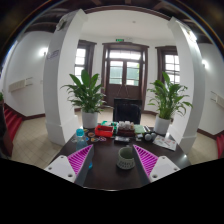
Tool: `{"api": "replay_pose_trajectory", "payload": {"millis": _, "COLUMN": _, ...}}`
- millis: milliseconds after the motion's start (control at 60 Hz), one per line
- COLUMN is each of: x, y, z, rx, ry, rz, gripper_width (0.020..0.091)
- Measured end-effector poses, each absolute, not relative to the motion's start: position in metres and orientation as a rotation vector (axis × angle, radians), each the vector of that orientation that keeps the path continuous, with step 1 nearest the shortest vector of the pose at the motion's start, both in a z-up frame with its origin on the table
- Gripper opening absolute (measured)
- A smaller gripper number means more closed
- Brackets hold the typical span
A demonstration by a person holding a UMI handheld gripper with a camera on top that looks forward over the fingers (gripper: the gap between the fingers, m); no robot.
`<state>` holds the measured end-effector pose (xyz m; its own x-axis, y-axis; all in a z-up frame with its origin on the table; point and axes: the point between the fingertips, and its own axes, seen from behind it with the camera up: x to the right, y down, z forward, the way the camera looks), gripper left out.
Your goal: Pour water
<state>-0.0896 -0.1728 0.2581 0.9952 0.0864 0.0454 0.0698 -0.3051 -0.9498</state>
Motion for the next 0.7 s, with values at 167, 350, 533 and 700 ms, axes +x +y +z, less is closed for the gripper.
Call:
{"api": "replay_pose_trajectory", "payload": {"millis": 167, "x": -0.112, "y": -0.177, "z": 0.225, "rx": -1.852, "ry": -0.066, "rz": 0.047, "gripper_width": 0.0785}}
{"api": "replay_pose_trajectory", "payload": {"millis": 350, "x": -0.154, "y": -0.171, "z": 0.161, "rx": -1.87, "ry": -0.039, "rz": 0.085, "gripper_width": 0.0782}}
{"api": "replay_pose_trajectory", "payload": {"millis": 533, "x": -0.2, "y": -0.14, "z": 0.126, "rx": -1.839, "ry": -0.046, "rz": 0.146, "gripper_width": 0.0783}}
{"api": "replay_pose_trajectory", "payload": {"millis": 700, "x": -0.215, "y": -0.09, "z": 0.124, "rx": -1.807, "ry": 0.008, "rz": 0.145, "gripper_width": 0.0785}}
